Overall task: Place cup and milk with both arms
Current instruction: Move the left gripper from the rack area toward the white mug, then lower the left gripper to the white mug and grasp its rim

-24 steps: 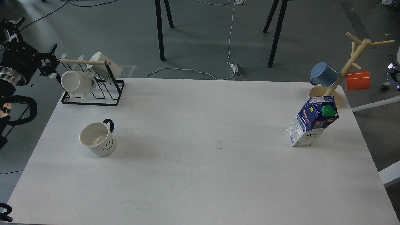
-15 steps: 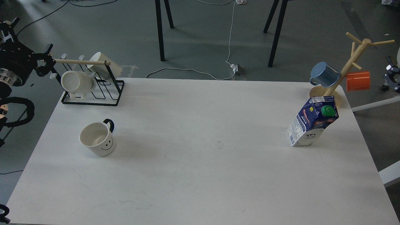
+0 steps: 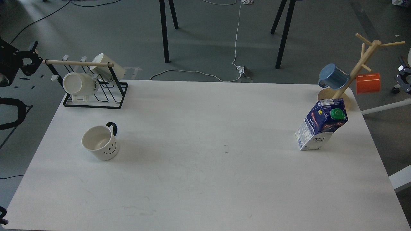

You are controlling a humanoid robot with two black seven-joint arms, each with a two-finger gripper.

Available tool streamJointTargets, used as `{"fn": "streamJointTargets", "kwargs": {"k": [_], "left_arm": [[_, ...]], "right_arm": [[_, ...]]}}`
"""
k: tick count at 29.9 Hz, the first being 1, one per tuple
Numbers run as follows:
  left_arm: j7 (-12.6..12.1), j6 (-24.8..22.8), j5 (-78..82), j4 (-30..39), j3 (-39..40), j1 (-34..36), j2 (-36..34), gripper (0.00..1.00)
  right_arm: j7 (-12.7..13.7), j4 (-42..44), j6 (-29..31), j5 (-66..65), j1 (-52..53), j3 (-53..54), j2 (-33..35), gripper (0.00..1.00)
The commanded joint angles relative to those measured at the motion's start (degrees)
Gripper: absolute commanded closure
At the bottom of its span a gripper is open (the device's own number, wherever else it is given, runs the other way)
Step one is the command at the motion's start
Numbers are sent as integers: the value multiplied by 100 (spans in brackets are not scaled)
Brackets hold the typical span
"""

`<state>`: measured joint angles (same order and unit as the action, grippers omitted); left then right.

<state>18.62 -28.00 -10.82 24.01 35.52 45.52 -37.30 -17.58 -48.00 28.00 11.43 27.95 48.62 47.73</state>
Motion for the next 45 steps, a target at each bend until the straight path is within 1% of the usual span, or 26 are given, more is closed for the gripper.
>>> {"fn": "streamJointTargets", "kwargs": {"k": [1, 2, 3, 5, 8, 11, 13, 15, 17, 18, 19, 20, 22, 25, 27, 29, 34, 36, 39, 45], "left_arm": [[606, 0, -16, 7, -1, -8, -32, 0], [660, 0, -25, 7, 7, -8, -32, 0], [652, 0, -34, 7, 16, -8, -32, 0], [599, 0, -25, 7, -1, -8, -32, 0], [458, 0, 10, 24, -71, -43, -6, 0], [458, 0, 211, -36, -98, -17, -67, 0], [467, 0, 614, -273, -98, 27, -251, 0], [484, 0, 1211, -467, -107, 80, -575, 0], [563, 0, 1932, -511, -107, 176, -770, 0], [651, 0, 2283, -503, -107, 212, -849, 0], [826, 0, 2687, -503, -107, 229, -937, 0], [938, 0, 3074, -503, -107, 230, -1016, 0], [938, 0, 4048, -468, -107, 238, -1174, 0], [938, 0, 5237, -328, -107, 247, -1227, 0], [938, 0, 5808, -12, -107, 221, -1271, 0], [938, 0, 6257, 567, -124, 168, -1429, 0], [938, 0, 7741, 2605, -387, -192, -2026, 0], [938, 0, 8549, 3081, -475, -219, -2124, 0], [938, 0, 9587, 3329, -502, -219, -2107, 0], [938, 0, 10872, 3321, -677, -245, -2045, 0]], "right_arm": [[0, -8, 0, 0, 0, -19, 0, 1], [0, -8, 0, 0, 0, -28, -9, 1], [0, -8, 0, 0, 0, -36, 0, 1], [0, -8, 0, 0, 0, -54, -9, 1], [0, -8, 0, -9, 0, -63, -9, 1], [0, -8, 0, -9, 0, -63, 0, 1], [0, -8, 0, -9, -9, -63, 0, 1], [0, 1, 0, -9, -17, -63, 0, 1], [0, 1, 0, -9, -26, -63, 0, 1], [0, 1, 0, -9, -26, -63, 0, 1], [0, 1, 0, 0, -52, -63, 0, 1], [0, 1, 0, -9, -61, -63, 0, 1], [0, 1, 0, -9, -70, -63, 0, 1], [0, 1, 0, -9, -79, -63, -9, 1], [0, -7, 0, -9, -79, -63, -9, 1], [0, 1, 0, -18, -79, -63, -9, 1], [0, 27, 0, -26, -88, -72, 0, 1], [0, 89, 0, -26, -88, -63, -9, 1], [0, 107, 0, -35, -97, -63, -9, 1], [0, 98, 0, -35, -140, -72, -9, 1]]}}
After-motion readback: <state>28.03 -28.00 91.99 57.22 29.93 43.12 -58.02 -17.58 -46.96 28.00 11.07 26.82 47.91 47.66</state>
